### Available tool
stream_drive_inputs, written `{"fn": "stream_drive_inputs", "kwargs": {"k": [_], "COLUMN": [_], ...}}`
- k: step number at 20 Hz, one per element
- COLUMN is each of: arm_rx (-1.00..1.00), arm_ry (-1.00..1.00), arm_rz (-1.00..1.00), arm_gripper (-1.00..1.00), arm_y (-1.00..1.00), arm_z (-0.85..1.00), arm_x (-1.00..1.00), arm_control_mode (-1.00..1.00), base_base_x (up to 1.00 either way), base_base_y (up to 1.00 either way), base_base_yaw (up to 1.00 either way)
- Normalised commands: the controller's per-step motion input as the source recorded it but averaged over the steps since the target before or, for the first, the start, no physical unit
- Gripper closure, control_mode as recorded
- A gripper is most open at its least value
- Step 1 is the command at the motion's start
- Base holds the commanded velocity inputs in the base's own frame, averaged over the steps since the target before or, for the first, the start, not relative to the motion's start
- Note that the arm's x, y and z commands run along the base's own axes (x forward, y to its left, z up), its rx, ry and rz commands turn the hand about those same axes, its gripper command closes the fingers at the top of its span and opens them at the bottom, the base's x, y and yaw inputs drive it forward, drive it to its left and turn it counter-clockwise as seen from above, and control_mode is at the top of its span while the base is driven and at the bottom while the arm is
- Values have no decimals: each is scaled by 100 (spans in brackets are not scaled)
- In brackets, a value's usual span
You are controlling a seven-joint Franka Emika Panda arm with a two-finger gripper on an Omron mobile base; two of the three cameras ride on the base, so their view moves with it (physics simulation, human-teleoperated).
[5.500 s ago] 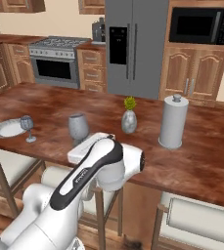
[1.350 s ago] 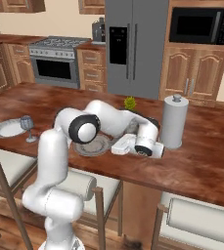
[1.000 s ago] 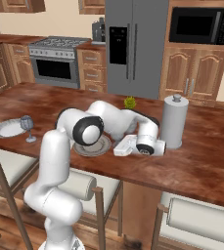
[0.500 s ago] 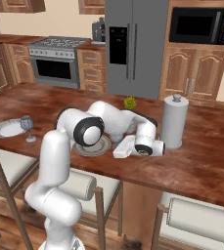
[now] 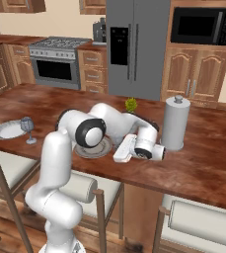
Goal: Retrieve the wine glasses from the counter and place one next to each plate.
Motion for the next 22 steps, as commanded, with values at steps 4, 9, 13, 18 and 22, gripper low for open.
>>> {"fn": "stream_drive_inputs", "kwargs": {"k": [4, 9, 13, 18, 22], "arm_rx": [0, 0, 0, 0, 0], "arm_ry": [-7, 0, 0, 0, 0], "arm_rz": [0, 0, 0, 0, 0], "arm_gripper": [100, 100, 100, 100, 100], "arm_y": [0, 0, -1, -6, -6], "arm_z": [-25, -47, -53, -55, -60], "arm_x": [25, 29, 26, 22, 1], "arm_control_mode": [-100, -100, -100, -100, -100], "base_base_x": [0, 0, 0, 0, 0], "base_base_y": [0, 0, 0, 0, 0], "base_base_yaw": [0, 0, 0, 0, 0]}}
